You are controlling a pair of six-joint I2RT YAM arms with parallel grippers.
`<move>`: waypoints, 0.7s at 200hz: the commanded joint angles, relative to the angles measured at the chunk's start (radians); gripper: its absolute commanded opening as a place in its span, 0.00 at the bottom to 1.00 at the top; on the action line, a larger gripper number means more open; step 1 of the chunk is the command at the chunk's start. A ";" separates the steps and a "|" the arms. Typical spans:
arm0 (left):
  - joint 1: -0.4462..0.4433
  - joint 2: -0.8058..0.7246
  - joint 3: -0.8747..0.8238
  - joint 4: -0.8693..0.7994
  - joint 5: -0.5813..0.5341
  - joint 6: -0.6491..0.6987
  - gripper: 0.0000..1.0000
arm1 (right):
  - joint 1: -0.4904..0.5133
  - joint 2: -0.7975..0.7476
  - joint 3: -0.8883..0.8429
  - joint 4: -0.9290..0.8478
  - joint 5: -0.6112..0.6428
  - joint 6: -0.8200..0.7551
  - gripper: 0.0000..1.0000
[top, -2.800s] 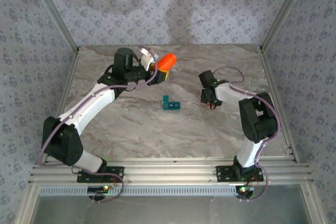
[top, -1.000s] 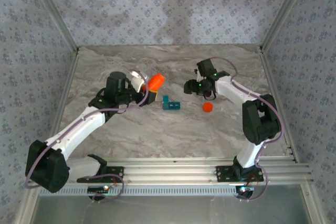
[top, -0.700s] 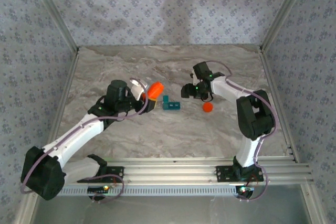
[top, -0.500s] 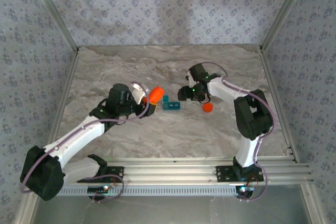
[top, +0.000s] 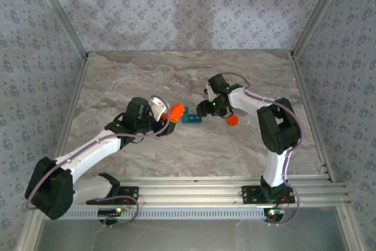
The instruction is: Sort the pills into containers
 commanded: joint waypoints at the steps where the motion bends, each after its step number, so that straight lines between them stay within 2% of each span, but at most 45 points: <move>1: -0.008 0.025 0.000 0.047 0.004 -0.010 0.00 | 0.006 0.024 0.034 -0.029 -0.018 -0.025 0.68; 140: -0.009 0.207 0.073 0.062 0.035 0.021 0.00 | -0.001 0.066 0.044 -0.053 -0.025 -0.031 0.67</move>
